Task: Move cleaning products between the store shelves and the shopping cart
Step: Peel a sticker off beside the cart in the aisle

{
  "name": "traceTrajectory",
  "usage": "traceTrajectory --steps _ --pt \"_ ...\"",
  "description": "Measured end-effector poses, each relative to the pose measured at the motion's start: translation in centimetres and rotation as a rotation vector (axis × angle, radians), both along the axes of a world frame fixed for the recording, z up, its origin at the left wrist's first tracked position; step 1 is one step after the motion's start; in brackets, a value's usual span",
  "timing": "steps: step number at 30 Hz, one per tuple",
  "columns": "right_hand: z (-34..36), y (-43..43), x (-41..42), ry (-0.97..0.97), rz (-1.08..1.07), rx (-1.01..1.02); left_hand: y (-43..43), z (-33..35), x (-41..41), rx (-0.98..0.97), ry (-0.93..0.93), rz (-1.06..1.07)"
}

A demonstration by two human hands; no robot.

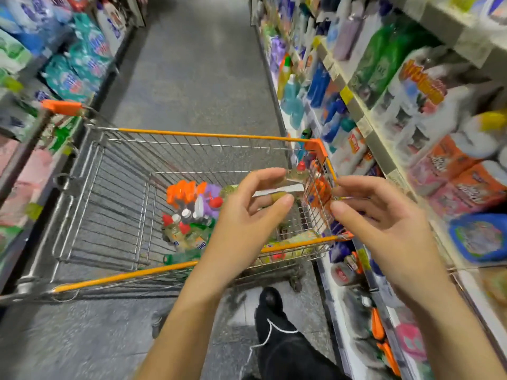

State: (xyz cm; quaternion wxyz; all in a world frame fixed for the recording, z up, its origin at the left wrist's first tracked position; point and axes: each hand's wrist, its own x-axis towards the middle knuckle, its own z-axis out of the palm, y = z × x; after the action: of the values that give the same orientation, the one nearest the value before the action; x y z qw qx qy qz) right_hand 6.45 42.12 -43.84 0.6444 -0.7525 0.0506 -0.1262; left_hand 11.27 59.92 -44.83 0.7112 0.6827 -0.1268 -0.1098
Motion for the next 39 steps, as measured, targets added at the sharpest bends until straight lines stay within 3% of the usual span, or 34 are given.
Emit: traceTrajectory --steps 10,21,26,30,33,35,39 --pt "-7.3 -1.5 15.1 0.257 0.294 0.021 -2.8 -6.9 11.6 0.072 0.177 0.176" --pt "-16.6 -1.1 19.7 0.47 0.309 -0.018 -3.1 -15.0 16.2 0.156 0.316 0.139" --pt "-24.1 -2.7 20.9 0.689 0.431 -0.359 -2.9 -19.7 17.1 0.312 0.33 0.066" --pt "-31.0 -2.5 21.3 0.901 0.76 -0.702 -3.4 -24.5 17.8 0.548 0.349 -0.032" --pt "-35.0 -1.8 20.9 0.996 0.993 -1.084 -3.6 -28.0 18.4 0.738 0.363 -0.168" --pt "-36.2 -1.8 20.3 1.006 1.101 -1.321 -3.4 -29.5 18.4 0.786 0.356 -0.253" --pt "-37.8 -1.6 20.2 0.969 1.261 -1.527 -3.3 -32.0 18.5 0.887 0.381 -0.354"
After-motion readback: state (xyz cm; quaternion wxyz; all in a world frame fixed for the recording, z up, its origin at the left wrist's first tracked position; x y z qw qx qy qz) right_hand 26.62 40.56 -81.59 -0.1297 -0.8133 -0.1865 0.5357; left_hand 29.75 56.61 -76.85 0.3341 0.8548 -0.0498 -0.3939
